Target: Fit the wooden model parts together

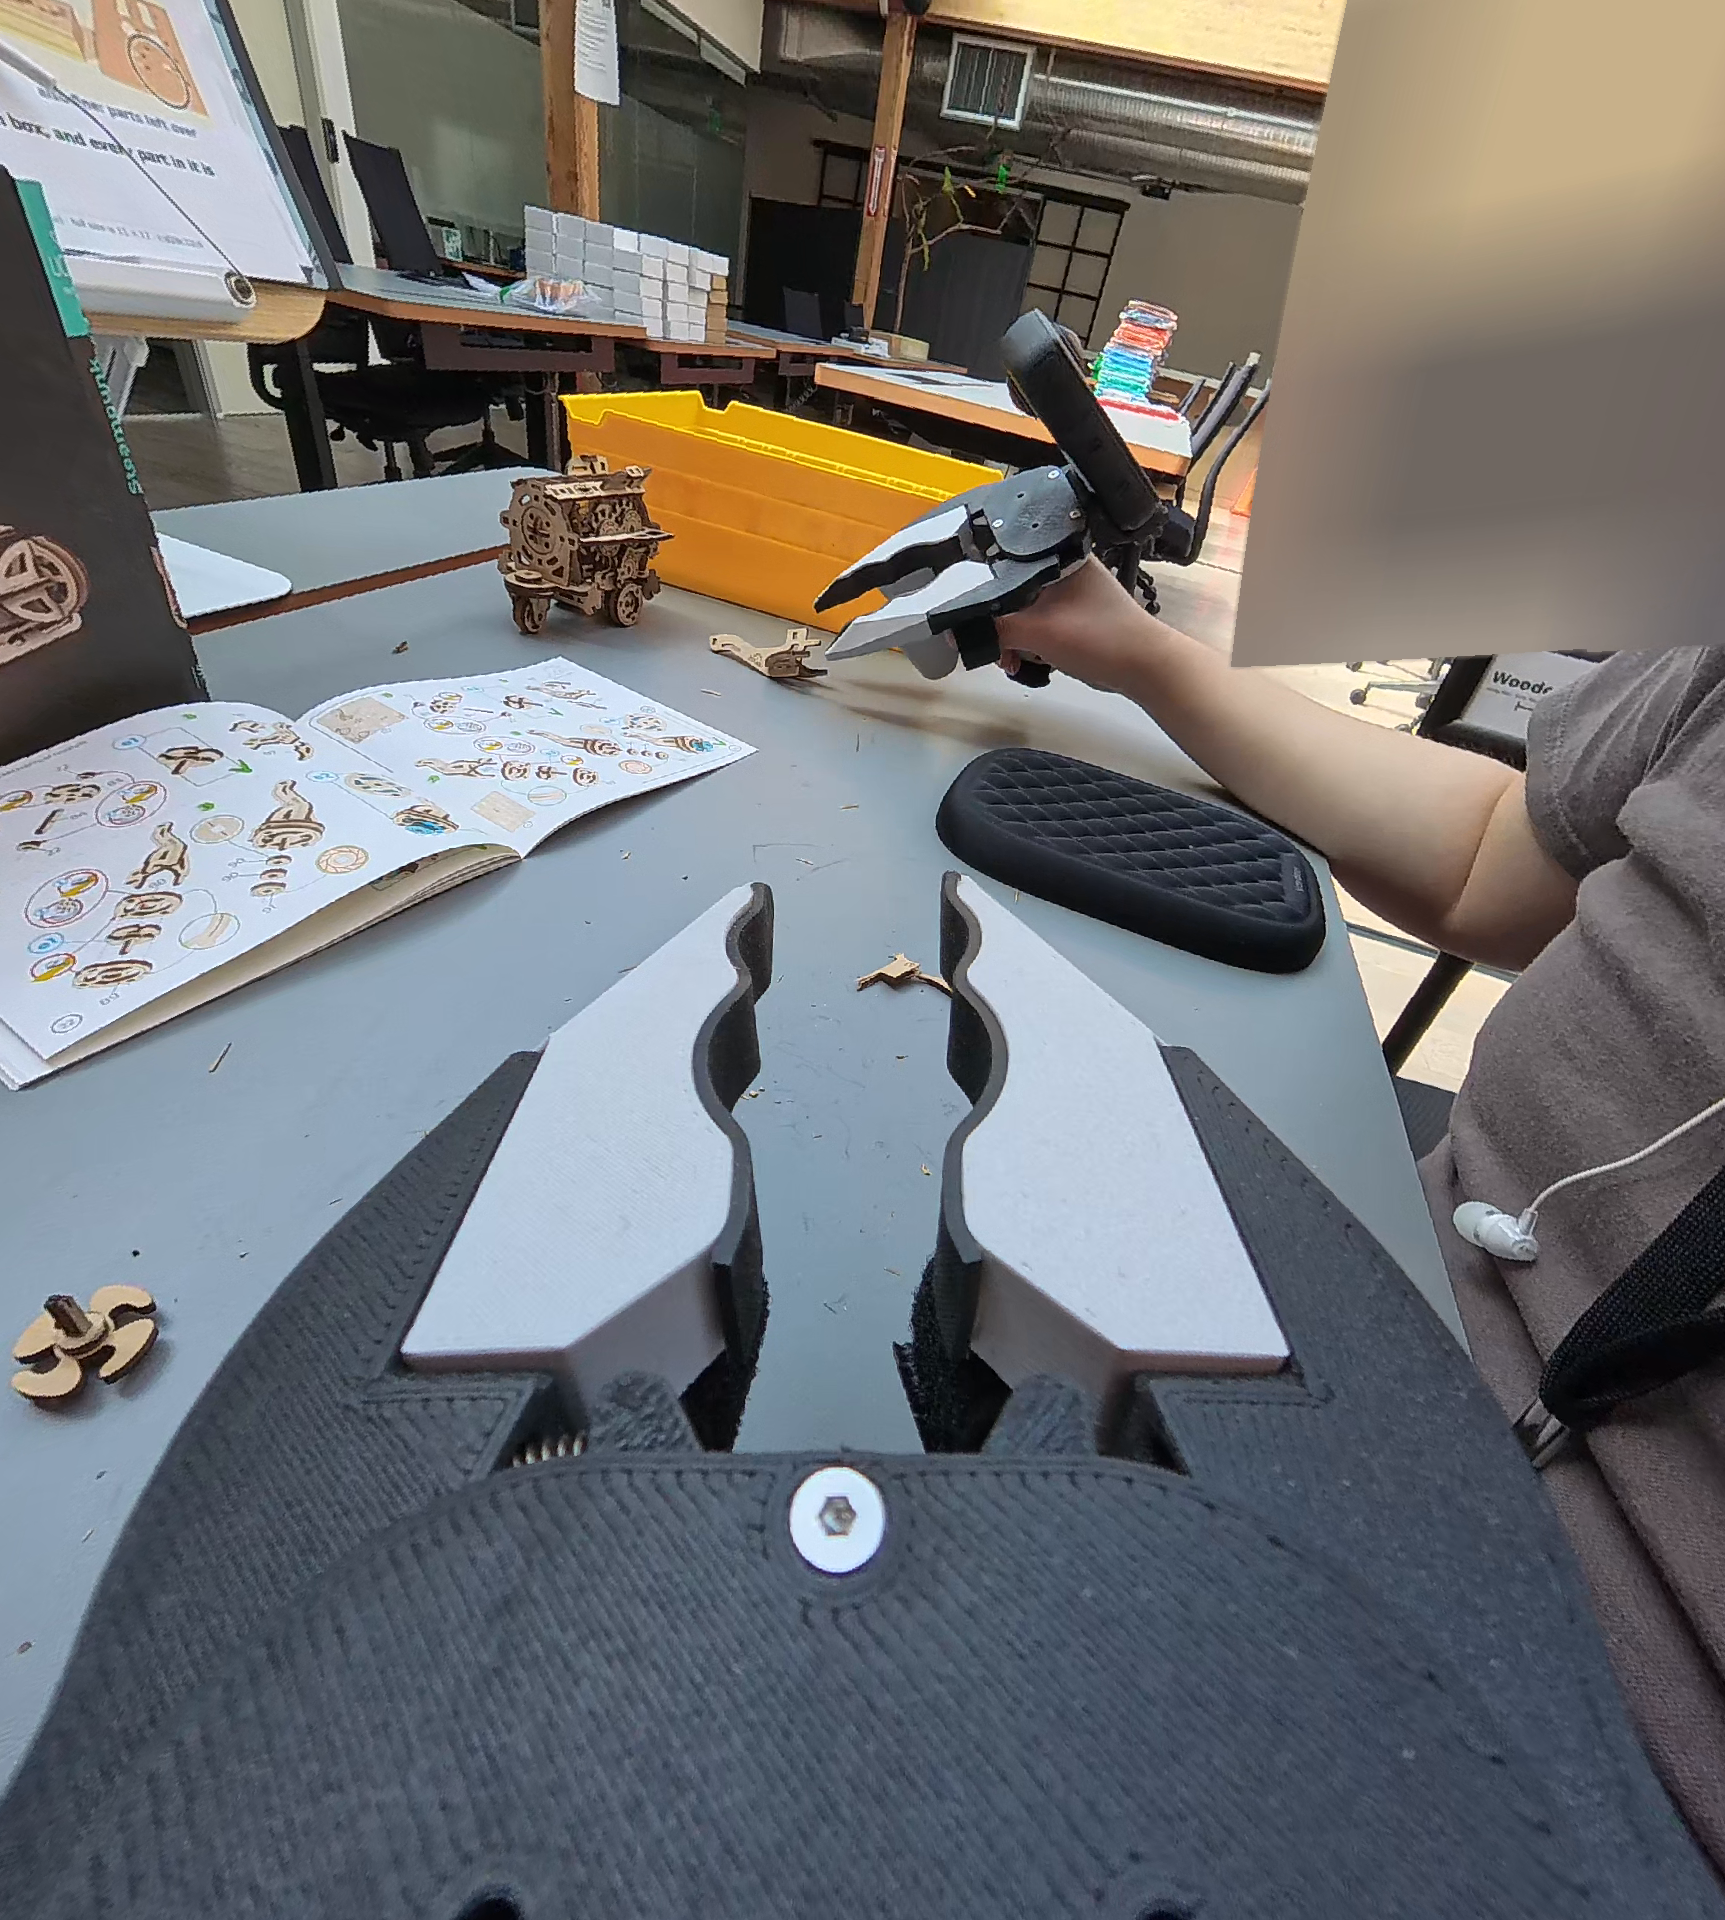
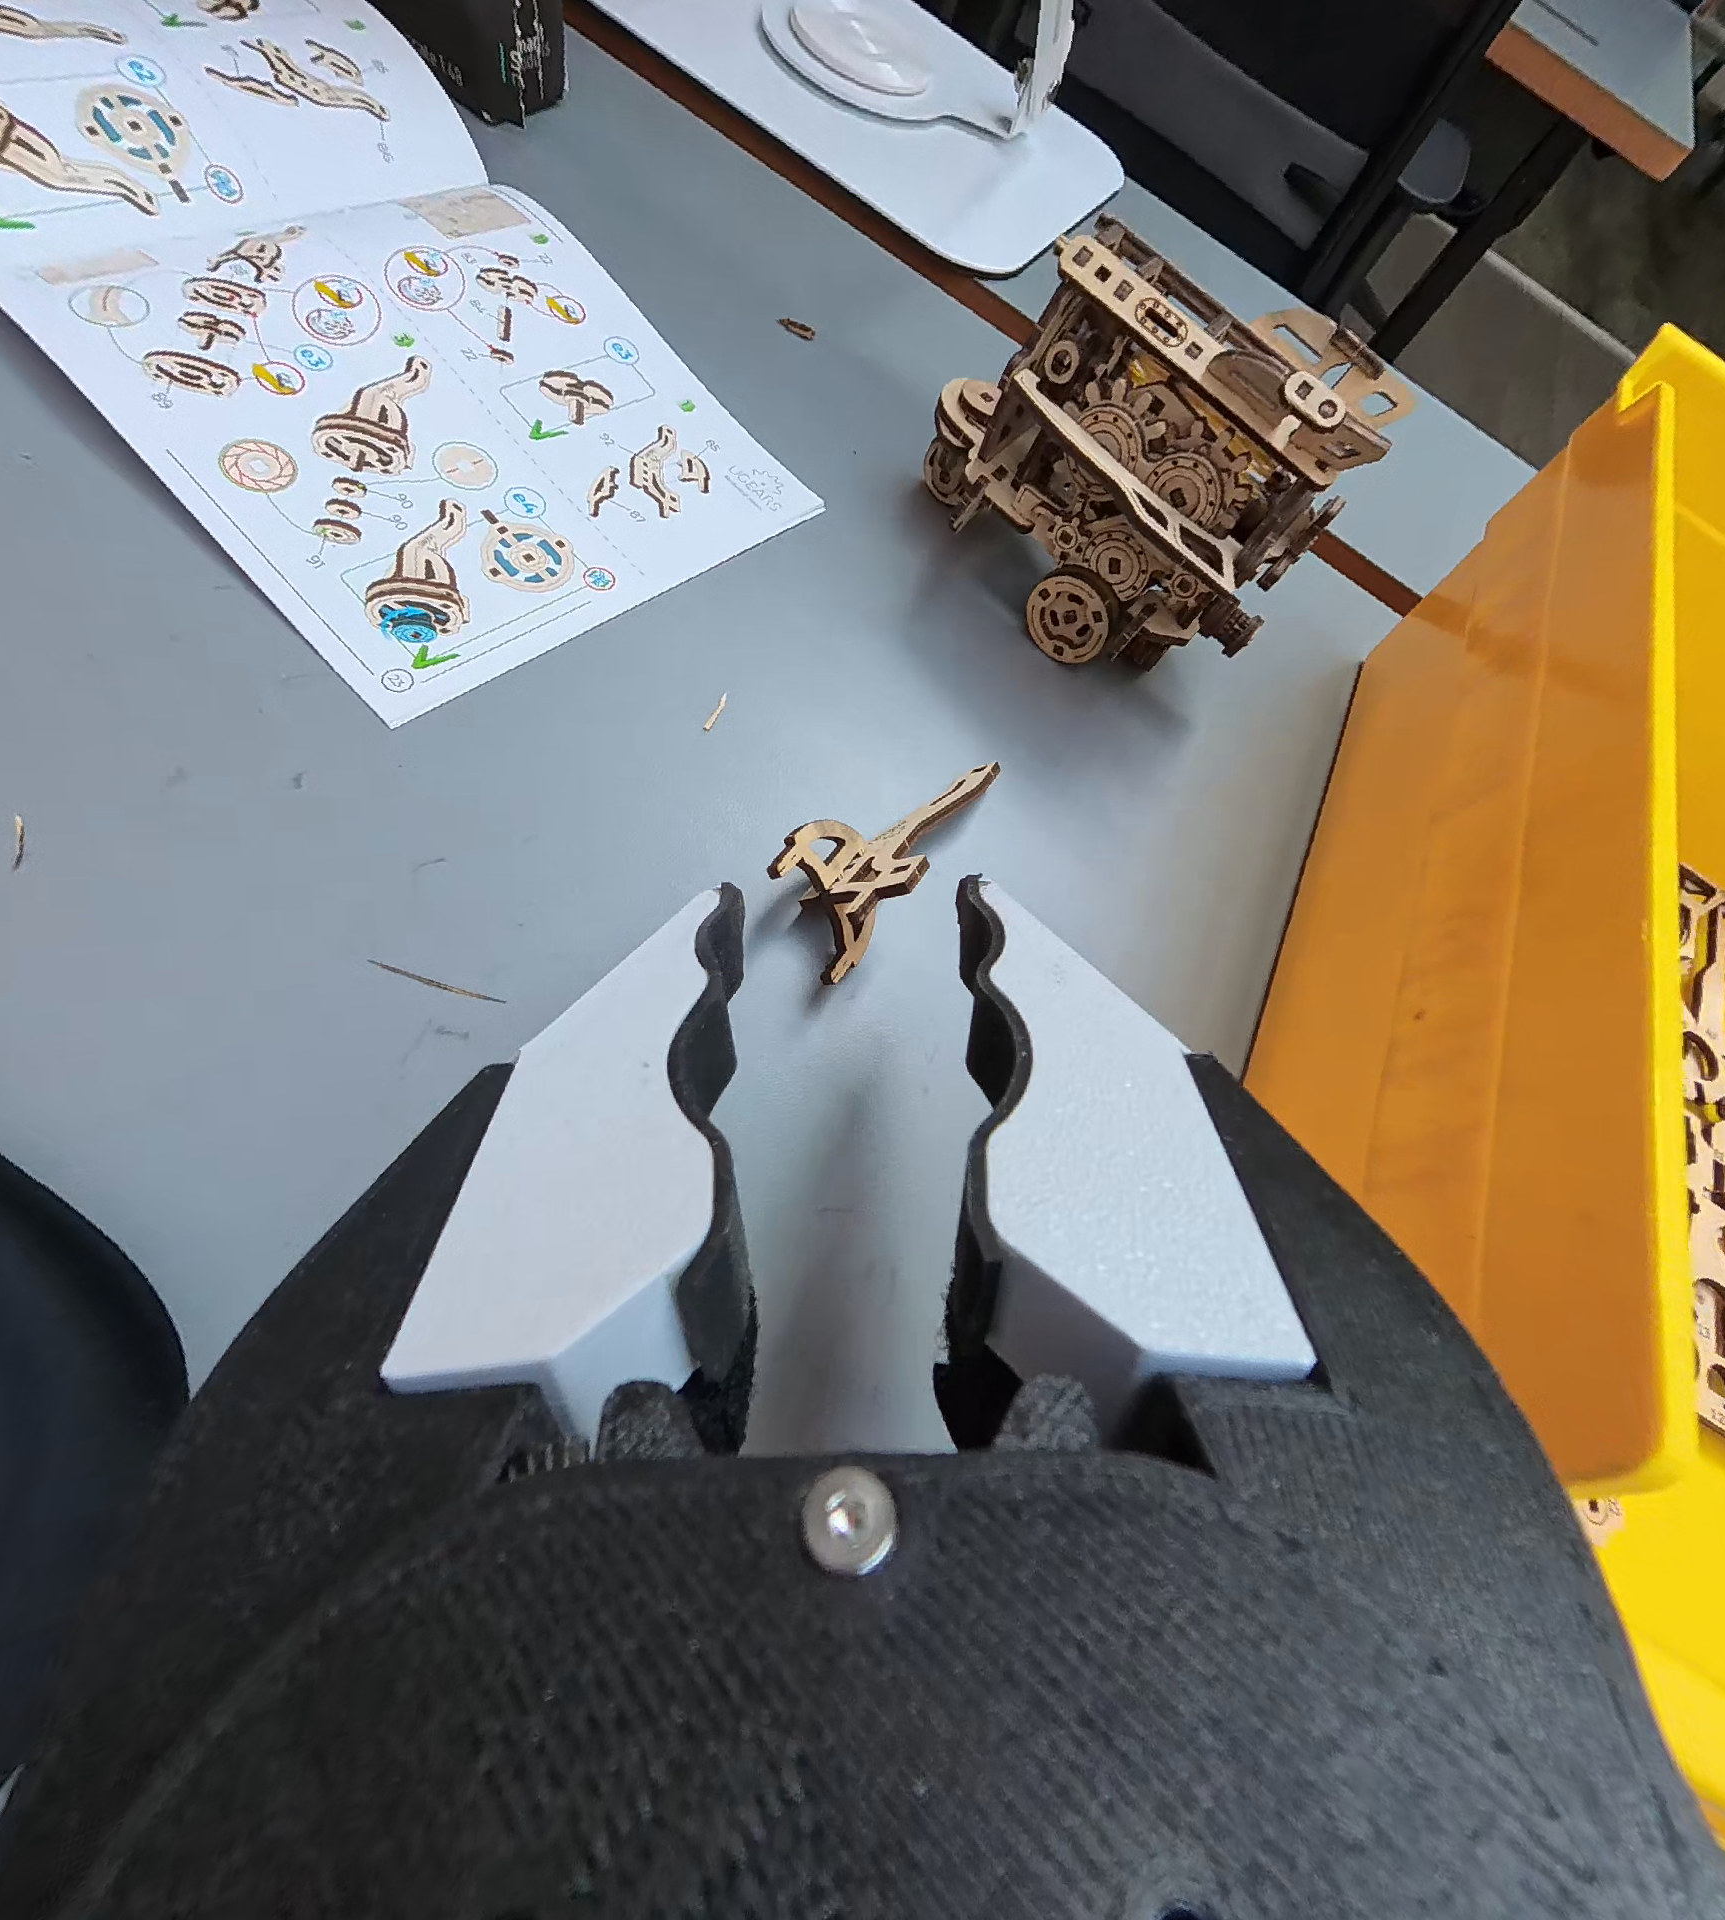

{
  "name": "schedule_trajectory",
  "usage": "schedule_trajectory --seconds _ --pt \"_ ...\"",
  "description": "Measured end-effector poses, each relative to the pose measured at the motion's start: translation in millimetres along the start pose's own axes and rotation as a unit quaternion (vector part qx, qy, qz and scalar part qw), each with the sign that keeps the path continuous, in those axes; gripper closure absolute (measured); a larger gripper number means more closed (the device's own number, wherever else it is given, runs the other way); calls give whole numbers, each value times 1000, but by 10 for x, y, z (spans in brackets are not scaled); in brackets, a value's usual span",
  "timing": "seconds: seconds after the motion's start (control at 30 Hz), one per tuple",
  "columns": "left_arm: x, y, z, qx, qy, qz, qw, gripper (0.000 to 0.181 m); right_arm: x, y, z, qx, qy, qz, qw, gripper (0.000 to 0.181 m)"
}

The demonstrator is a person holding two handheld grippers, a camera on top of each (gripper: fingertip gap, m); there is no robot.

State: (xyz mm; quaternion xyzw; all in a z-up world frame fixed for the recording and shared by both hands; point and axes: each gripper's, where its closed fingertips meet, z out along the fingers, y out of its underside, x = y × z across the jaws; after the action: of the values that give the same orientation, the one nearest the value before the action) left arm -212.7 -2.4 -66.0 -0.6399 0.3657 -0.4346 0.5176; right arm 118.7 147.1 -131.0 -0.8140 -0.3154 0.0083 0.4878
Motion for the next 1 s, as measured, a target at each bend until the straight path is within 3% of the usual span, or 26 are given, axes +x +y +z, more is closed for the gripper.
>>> schedule_trajectory --seconds 0.13,0.27,0.57,0.67,1.0 --pt "6 -4 -4 1 2 0 1000 151 7 22 10 -6 13 -43 999 146" --pt "12 10 4 -3 4 0 1000 151 36 -90 -20 9 7 -15 1000 153" --pt "21 21 14 -7 5 2 1000 151 38 83 11 -39 35 -67 996 161" --pt "31 30 19 -10 7 4 1000 151 43 80 31 -44 44 -72 996 172" --pt "38 33 22 -11 9 4 1000 151 38 77 80 -52 55 -76 994 175"
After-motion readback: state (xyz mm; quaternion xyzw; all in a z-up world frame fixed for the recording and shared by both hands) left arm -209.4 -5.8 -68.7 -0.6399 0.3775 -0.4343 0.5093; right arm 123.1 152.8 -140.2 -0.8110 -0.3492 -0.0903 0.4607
